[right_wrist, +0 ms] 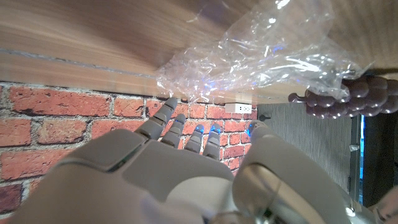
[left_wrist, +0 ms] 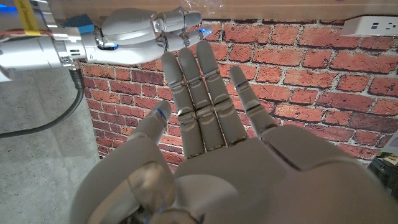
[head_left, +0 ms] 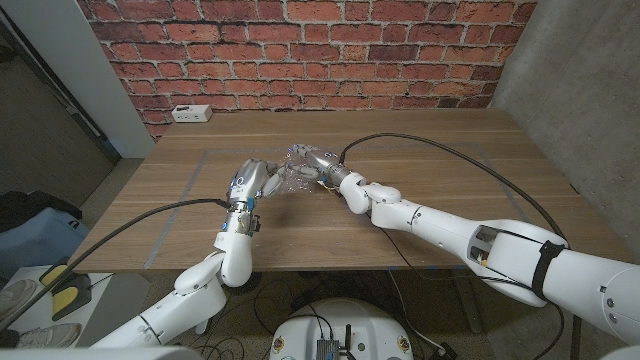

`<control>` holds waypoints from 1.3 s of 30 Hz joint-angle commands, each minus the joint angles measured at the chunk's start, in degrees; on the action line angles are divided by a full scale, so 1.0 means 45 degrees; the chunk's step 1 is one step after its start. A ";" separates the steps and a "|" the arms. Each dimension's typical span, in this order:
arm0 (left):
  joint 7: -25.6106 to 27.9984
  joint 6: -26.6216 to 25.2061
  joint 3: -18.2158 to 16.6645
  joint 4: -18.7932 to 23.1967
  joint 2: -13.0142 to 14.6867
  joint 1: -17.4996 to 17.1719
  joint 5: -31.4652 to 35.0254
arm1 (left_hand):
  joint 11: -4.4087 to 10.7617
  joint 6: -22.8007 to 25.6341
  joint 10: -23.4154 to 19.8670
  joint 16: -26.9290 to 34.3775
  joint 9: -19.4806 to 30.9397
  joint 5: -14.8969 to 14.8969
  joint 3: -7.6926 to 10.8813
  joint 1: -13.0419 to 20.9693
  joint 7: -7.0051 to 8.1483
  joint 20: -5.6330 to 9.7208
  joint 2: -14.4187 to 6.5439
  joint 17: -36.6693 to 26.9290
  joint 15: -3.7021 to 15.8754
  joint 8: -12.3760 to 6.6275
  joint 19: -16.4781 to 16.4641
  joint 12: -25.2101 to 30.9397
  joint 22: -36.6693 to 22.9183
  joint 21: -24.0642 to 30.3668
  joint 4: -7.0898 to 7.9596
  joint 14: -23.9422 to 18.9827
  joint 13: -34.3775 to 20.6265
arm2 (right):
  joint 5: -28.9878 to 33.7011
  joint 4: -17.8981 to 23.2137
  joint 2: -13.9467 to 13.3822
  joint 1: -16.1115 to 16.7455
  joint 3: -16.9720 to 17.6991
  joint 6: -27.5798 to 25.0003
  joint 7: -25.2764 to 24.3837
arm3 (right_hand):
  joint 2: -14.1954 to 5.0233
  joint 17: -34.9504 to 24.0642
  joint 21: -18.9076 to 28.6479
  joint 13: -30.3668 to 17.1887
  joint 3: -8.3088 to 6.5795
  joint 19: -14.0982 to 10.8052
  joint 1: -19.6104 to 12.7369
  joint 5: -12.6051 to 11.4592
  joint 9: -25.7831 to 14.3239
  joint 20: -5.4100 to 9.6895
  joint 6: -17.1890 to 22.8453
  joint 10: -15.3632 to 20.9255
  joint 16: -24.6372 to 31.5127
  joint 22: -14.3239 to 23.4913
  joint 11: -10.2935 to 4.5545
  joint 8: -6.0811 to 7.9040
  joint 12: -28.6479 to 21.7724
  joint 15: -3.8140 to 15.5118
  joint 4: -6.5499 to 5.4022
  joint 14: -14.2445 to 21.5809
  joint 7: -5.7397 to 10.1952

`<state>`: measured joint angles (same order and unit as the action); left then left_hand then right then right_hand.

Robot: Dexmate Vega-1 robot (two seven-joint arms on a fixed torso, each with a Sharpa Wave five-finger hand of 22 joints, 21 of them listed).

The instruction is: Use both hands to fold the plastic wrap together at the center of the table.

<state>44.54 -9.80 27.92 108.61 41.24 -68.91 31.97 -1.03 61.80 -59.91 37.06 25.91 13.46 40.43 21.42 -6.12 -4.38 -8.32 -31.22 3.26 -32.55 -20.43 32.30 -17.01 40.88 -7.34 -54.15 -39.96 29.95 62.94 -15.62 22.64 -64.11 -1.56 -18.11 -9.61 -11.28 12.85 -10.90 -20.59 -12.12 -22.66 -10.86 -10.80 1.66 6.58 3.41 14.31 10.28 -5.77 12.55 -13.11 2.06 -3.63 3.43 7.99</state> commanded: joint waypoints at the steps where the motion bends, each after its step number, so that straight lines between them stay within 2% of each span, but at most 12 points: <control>1: -0.0151 0.0117 0.0119 -0.0131 -0.0018 0.0239 0.0022 | -0.0076 0.0043 -0.0047 0.0007 0.0025 -0.0060 0.0118 -0.0108 -0.0097 -0.0043 -0.0029 -0.0032 -0.0036 0.0015 0.0034 -0.0063 0.0008 0.0077 -0.0009 0.0031 -0.0036 | 0.0438 0.0696 -0.0679 0.0794 0.0564 0.0773 -0.1609 | -0.0102 -0.0158 0.0169 -0.0089 -0.0159 -0.0415 -0.0316 0.0068 -0.0059 0.0027 0.0685 0.0663 0.0271 0.0045 0.0106 0.0226 -0.0170 0.1202 0.0268 0.0580 -0.0164; 9: -0.0191 0.0190 0.0135 -0.0144 -0.0014 0.0298 -0.0004 | -0.0055 0.0037 -0.0041 0.0018 0.0024 -0.0067 0.0154 -0.0134 -0.0099 -0.0035 -0.0043 -0.0056 -0.0020 0.0027 0.0048 -0.0064 0.0033 0.0133 -0.0024 0.0046 -0.0076 | 0.0212 0.2078 -0.1339 0.1495 0.1336 0.0884 -0.1803 | -0.0173 -0.0275 0.0210 -0.0122 -0.0246 -0.0600 -0.0400 0.0113 -0.0071 0.0004 0.1115 0.1114 0.0460 0.0059 0.0260 0.0302 -0.0255 0.1249 0.0376 0.0890 -0.0314; 12: -0.0283 0.0156 0.0144 -0.0099 0.0018 0.0301 0.0002 | -0.0116 -0.0228 0.0411 -0.0192 -0.0142 -0.0065 0.0225 -0.0207 -0.0126 -0.0059 -0.0063 0.0074 0.0022 0.0251 0.0091 -0.0407 0.0067 0.0202 -0.0003 0.0312 0.0152 | -0.0070 0.2410 -0.1447 0.1700 0.1657 0.1017 -0.1686 | -0.0173 -0.0296 0.0219 -0.0126 -0.0251 -0.0638 -0.0400 0.0121 -0.0072 -0.0019 0.1184 0.1155 0.0504 0.0061 0.0240 0.0313 -0.0255 0.1251 0.0384 0.0967 -0.0316; 17: -0.0708 -0.0149 0.0089 0.0144 0.0039 0.0236 -0.0198 | 0.0008 -0.1465 0.1695 -0.1797 -0.0921 -0.0056 0.0473 -0.0629 0.0316 -0.0174 -0.0022 0.1434 0.0166 0.1327 0.0429 -0.1591 0.0255 0.0422 0.0136 0.1582 0.1192 | -0.0796 0.2788 -0.1593 0.2013 0.2187 0.1254 -0.1168 | -0.0161 -0.0343 0.0248 -0.0136 -0.0257 -0.0744 -0.0398 0.0135 -0.0075 -0.0082 0.1369 0.1348 0.0594 0.0065 0.0343 0.0344 -0.0292 0.1226 0.0408 0.1115 -0.0323; 20: -0.0803 -0.0037 0.0020 0.0166 0.0023 0.0193 -0.0472 | 0.0021 -0.2969 0.2763 -0.2880 -0.1458 -0.0044 0.0509 -0.1000 0.0800 -0.0257 0.0108 0.2253 0.0140 0.2366 0.0771 -0.2462 0.0444 0.0517 0.0195 0.2610 0.1830 | -0.1517 0.2897 -0.1649 0.2218 0.2595 0.1556 -0.0800 | -0.0162 -0.0379 0.0269 -0.0146 -0.0276 -0.0838 -0.0397 0.0143 -0.0078 -0.0178 0.1587 0.1535 0.0667 0.0069 0.0429 0.0377 -0.0318 0.1141 0.0433 0.1243 -0.0451; 23: -0.0782 0.0331 -0.0084 0.0099 -0.0010 0.0164 -0.0838 | 0.0057 -0.3806 0.3822 -0.3678 -0.1893 -0.0034 0.0496 -0.1233 0.1020 -0.0331 0.0203 0.2865 0.0017 0.3129 0.1184 -0.3209 0.0631 0.0491 0.0147 0.3547 0.2322 | -0.2071 0.3061 -0.1764 0.2394 0.2936 0.1722 -0.0423 | -0.0155 -0.0396 0.0253 -0.0150 -0.0280 -0.0819 -0.0397 0.0147 -0.0079 -0.0102 0.1628 0.1543 0.0676 0.0071 0.0384 0.0367 -0.0297 0.1190 0.0447 0.1236 -0.0419; 24: -0.0794 0.0429 -0.0104 0.0087 -0.0007 0.0167 -0.0915 | 0.0101 -0.3950 0.4040 -0.3842 -0.1961 -0.0032 0.0500 -0.1249 0.0926 -0.0337 0.0237 0.2974 0.0035 0.3257 0.1271 -0.3346 0.0668 0.0473 0.0109 0.3776 0.2402 | -0.2166 0.3128 -0.1785 0.2469 0.3032 0.1718 -0.0406 | -0.0159 -0.0403 0.0260 -0.0151 -0.0282 -0.0842 -0.0395 0.0148 -0.0079 -0.0116 0.1625 0.1550 0.0682 0.0071 0.0402 0.0358 -0.0293 0.1168 0.0448 0.1241 -0.0442; 25: -0.0777 0.0531 -0.0120 0.0056 -0.0016 0.0177 -0.0972 | 0.0074 -0.4145 0.4341 -0.4156 -0.2081 -0.0034 0.0502 -0.1289 0.0971 -0.0372 0.0273 0.3175 -0.0028 0.3459 0.1402 -0.3553 0.0734 0.0448 0.0064 0.4237 0.2542 | -0.2243 0.3214 -0.1811 0.2547 0.3123 0.1682 -0.0392 | -0.0160 -0.0410 0.0254 -0.0153 -0.0287 -0.0835 -0.0397 0.0149 -0.0079 -0.0078 0.1622 0.1581 0.0690 0.0072 0.0445 0.0345 -0.0296 0.1178 0.0453 0.1248 -0.0445; 29: -0.0890 0.1039 -0.0225 -0.0084 -0.0047 0.0207 -0.1442 | 0.0081 -0.5044 0.5016 -0.4644 -0.2344 -0.0062 0.0482 -0.1406 0.1157 -0.0371 0.0327 0.3575 -0.0144 0.4079 0.1713 -0.4000 0.0900 0.0356 0.0022 0.4808 0.2850 | -0.2463 0.3565 -0.1965 0.2835 0.3429 0.1626 -0.0360 | -0.0160 -0.0419 0.0258 -0.0156 -0.0294 -0.0859 -0.0406 0.0150 -0.0080 -0.0057 0.1653 0.1605 0.0710 0.0073 0.0462 0.0340 -0.0291 0.1143 0.0470 0.1280 -0.0476; 32: -0.0983 0.1445 -0.0312 -0.0180 -0.0073 0.0182 -0.1821 | 0.0079 -0.5845 0.5491 -0.4992 -0.2545 -0.0101 0.0430 -0.1504 0.1499 -0.0406 0.0352 0.3825 -0.0125 0.4550 0.1860 -0.4299 0.1038 0.0286 0.0023 0.5294 0.3081 | -0.2630 0.3816 -0.2056 0.3072 0.3653 0.1607 -0.0400 | -0.0158 -0.0428 0.0264 -0.0158 -0.0299 -0.0885 -0.0412 0.0150 -0.0080 -0.0045 0.1673 0.1650 0.0724 0.0073 0.0501 0.0333 -0.0296 0.1134 0.0483 0.1300 -0.0481; 36: -0.1147 0.1995 -0.0445 -0.0263 -0.0076 0.0131 -0.2295 | -0.0056 -0.6510 0.6035 -0.5284 -0.2712 -0.0183 0.0300 -0.1682 0.1600 -0.0600 0.0440 0.4003 -0.0253 0.4845 0.2040 -0.4562 0.1157 0.0181 0.0080 0.5773 0.3280 | -0.2945 0.4087 -0.2134 0.3349 0.3953 0.1623 -0.0398 | -0.0157 -0.0440 0.0265 -0.0161 -0.0301 -0.0901 -0.0411 0.0152 -0.0080 -0.0028 0.1716 0.1705 0.0740 0.0074 0.0546 0.0333 -0.0303 0.1112 0.0490 0.1317 -0.0499; 39: -0.1277 0.2413 -0.0532 -0.0315 -0.0090 0.0103 -0.2614 | 0.0056 -0.7042 0.6548 -0.5552 -0.2861 -0.0274 0.0197 -0.1851 0.1764 -0.0787 0.0524 0.4170 -0.0246 0.4985 0.2212 -0.4745 0.1263 0.0056 0.0125 0.6248 0.3476 | -0.3212 0.4291 -0.2184 0.3537 0.4167 0.1645 -0.0355 | -0.0148 -0.0449 0.0265 -0.0163 -0.0297 -0.0911 -0.0405 0.0154 -0.0080 -0.0030 0.1731 0.1750 0.0769 0.0075 0.0547 0.0326 -0.0309 0.1084 0.0495 0.1372 -0.0505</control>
<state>40.42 -4.50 26.80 108.11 41.05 -68.10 25.12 -0.84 31.59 -31.82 12.79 13.37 12.44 41.67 13.99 1.32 -7.60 -5.92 -12.87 2.22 -10.52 -11.09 11.39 -11.51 41.58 -6.87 -27.45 -24.80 19.60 78.77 -24.24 35.29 -49.15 5.38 -20.43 -10.27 -13.20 13.77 -11.33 -22.00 -15.88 -23.71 -10.27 -11.08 1.54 14.03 10.57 17.40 10.55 -3.47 13.99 -14.20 2.07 -1.81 8.94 5.75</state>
